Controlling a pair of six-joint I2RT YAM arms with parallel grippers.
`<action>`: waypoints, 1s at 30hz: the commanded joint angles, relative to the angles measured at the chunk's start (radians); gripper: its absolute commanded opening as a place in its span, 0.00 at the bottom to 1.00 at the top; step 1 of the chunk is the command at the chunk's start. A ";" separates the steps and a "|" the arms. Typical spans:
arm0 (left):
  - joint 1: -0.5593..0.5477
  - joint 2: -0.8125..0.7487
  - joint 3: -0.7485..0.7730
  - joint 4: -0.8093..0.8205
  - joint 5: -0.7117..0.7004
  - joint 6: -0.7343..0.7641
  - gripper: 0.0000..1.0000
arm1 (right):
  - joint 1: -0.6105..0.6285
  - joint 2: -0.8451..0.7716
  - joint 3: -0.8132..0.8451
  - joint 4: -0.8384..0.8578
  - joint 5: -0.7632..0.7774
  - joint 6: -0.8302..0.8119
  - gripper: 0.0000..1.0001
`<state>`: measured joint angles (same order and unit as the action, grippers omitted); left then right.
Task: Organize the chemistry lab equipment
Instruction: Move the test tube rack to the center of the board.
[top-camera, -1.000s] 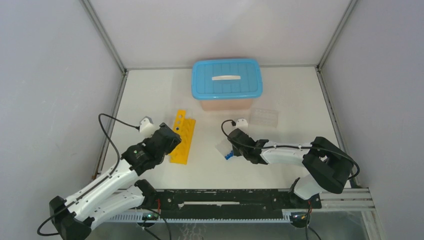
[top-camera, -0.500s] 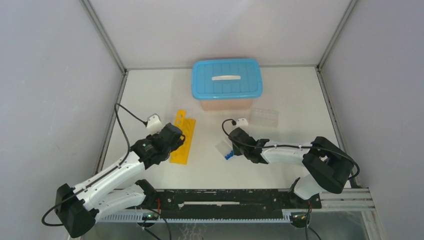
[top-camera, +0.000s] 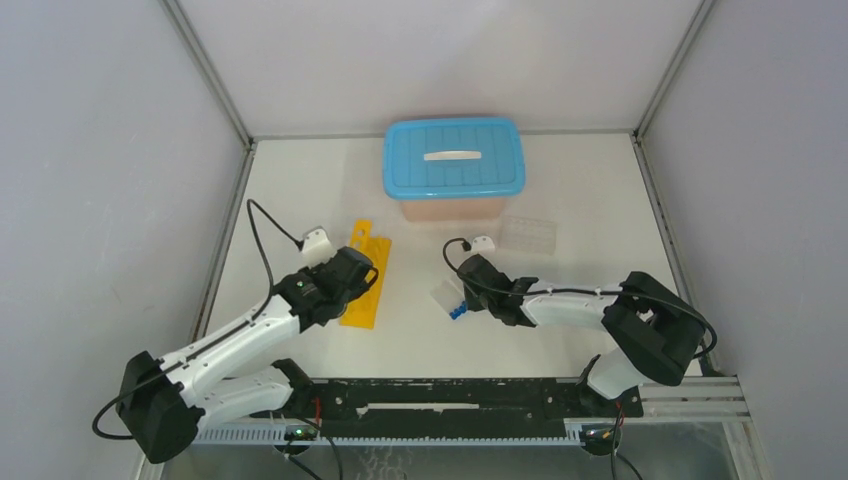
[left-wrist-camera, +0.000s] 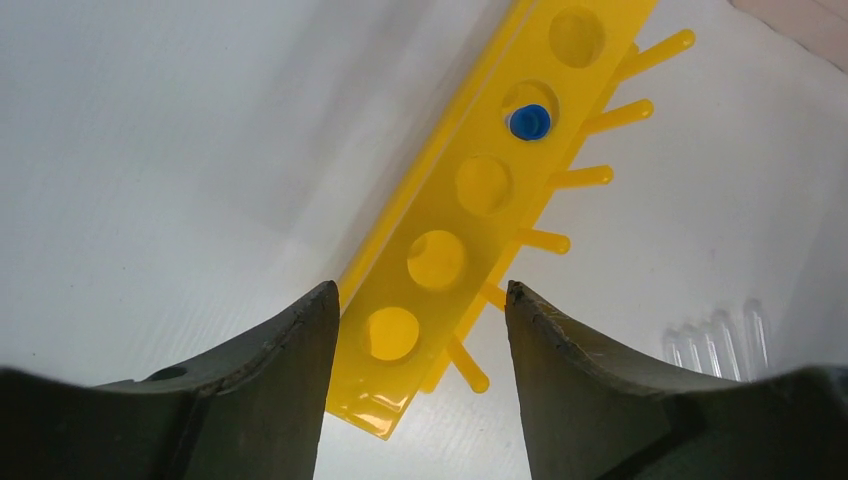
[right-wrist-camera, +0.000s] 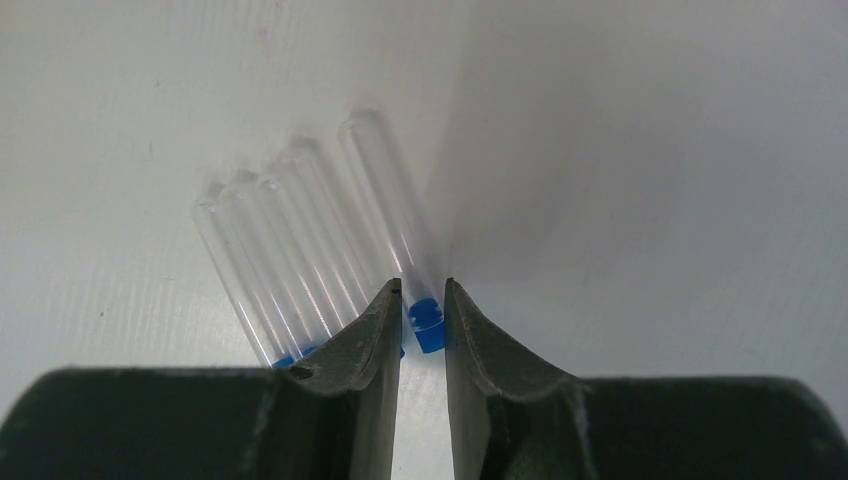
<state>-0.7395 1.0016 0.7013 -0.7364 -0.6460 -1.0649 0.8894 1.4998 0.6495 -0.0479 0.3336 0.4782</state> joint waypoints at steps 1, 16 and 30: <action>-0.004 0.023 0.025 0.040 -0.046 0.045 0.66 | -0.007 0.012 0.001 0.039 -0.005 -0.012 0.29; -0.002 0.062 -0.004 0.127 -0.042 0.189 0.58 | -0.016 0.028 0.001 0.066 -0.014 -0.009 0.29; 0.007 0.106 -0.029 0.186 0.025 0.314 0.56 | -0.027 0.050 0.000 0.067 -0.029 -0.007 0.29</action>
<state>-0.7372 1.0950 0.6979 -0.5983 -0.6449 -0.8169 0.8688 1.5318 0.6495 -0.0059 0.3119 0.4774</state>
